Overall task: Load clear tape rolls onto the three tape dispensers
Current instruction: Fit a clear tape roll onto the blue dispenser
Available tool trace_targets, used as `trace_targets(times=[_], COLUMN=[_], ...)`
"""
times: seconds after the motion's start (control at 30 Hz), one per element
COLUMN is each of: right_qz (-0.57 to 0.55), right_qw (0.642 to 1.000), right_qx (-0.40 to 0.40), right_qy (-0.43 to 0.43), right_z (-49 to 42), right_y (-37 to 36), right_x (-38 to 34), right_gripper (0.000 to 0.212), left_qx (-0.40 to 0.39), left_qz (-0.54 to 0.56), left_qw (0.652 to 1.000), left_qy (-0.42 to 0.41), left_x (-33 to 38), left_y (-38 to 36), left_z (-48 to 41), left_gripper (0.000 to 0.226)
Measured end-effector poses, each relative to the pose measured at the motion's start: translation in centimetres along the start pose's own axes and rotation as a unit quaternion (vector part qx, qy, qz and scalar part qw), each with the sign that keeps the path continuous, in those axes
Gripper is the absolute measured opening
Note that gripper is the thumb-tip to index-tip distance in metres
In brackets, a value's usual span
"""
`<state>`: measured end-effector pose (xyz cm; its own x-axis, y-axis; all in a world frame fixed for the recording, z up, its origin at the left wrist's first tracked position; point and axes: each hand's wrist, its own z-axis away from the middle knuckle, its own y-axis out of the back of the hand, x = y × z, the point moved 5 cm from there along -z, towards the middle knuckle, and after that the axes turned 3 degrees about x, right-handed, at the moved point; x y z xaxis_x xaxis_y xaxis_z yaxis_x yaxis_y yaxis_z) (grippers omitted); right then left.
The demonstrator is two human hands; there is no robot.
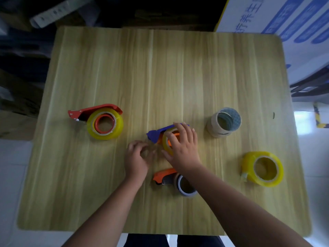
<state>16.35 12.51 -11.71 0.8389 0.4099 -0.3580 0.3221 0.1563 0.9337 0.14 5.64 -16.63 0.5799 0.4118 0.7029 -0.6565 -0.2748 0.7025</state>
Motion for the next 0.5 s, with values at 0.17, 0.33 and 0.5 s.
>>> trace_targets(times=[0.17,0.33,0.5], right_qz=[0.031,0.086,0.094], right_qw=[0.997,0.993,0.995], right_qx=[-0.07,-0.076,-0.035], right_qy=[0.013,0.016,0.002], right_z=[-1.7,-2.5,-2.8], right_y=[-2.1,-3.2,-3.8], right_x=[-1.5,-1.3,-1.6], right_gripper=[0.076,0.072,0.055], left_qx=[0.024,0.034,0.04], left_qz=[0.029,0.041,0.028], left_qw=[0.999,0.996,0.994], left_qy=[-0.019,-0.07,-0.102], left_x=[0.2,0.6,0.6], left_y=[-0.5,-0.2,-0.2], left_z=[-0.3,-0.8,-1.2], left_gripper=[0.012,0.01,0.009])
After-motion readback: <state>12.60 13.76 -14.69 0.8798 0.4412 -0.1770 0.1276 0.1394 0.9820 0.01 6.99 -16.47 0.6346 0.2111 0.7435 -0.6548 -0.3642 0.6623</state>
